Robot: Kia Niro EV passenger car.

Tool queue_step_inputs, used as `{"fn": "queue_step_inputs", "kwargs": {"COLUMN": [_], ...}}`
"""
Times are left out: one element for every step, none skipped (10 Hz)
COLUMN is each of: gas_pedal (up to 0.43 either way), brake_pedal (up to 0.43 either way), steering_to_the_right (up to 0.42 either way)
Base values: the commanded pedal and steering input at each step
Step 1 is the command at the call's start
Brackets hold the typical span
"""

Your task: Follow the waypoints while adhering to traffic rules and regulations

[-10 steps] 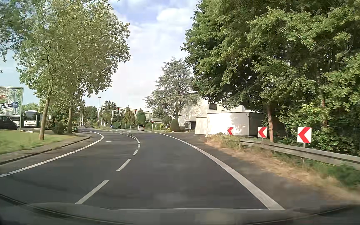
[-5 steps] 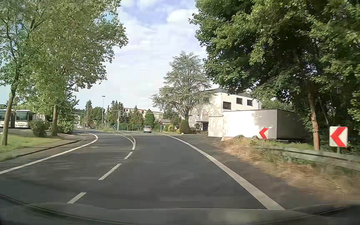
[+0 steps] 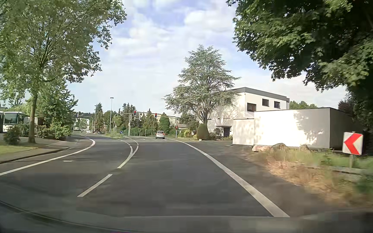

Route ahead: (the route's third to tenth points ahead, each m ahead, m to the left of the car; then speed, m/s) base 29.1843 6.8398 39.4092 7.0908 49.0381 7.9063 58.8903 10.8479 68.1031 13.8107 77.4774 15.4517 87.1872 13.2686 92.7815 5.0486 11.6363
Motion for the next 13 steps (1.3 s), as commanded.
{"fn": "queue_step_inputs", "kwargs": {"gas_pedal": [0.0, 0.0, 0.0, 0.0, 0.0, 0.0, 0.0, 0.0, 0.0, 0.0, 0.0, 0.0, 0.0], "brake_pedal": [0.128, 0.14, 0.146, 0.146, 0.152, 0.152, 0.159, 0.159, 0.165, 0.171, 0.189, 0.195, 0.201], "steering_to_the_right": [-0.031, -0.031, -0.03, -0.029, -0.028, -0.026, -0.024, -0.023, -0.023, -0.023, -0.023, -0.022, -0.022]}}
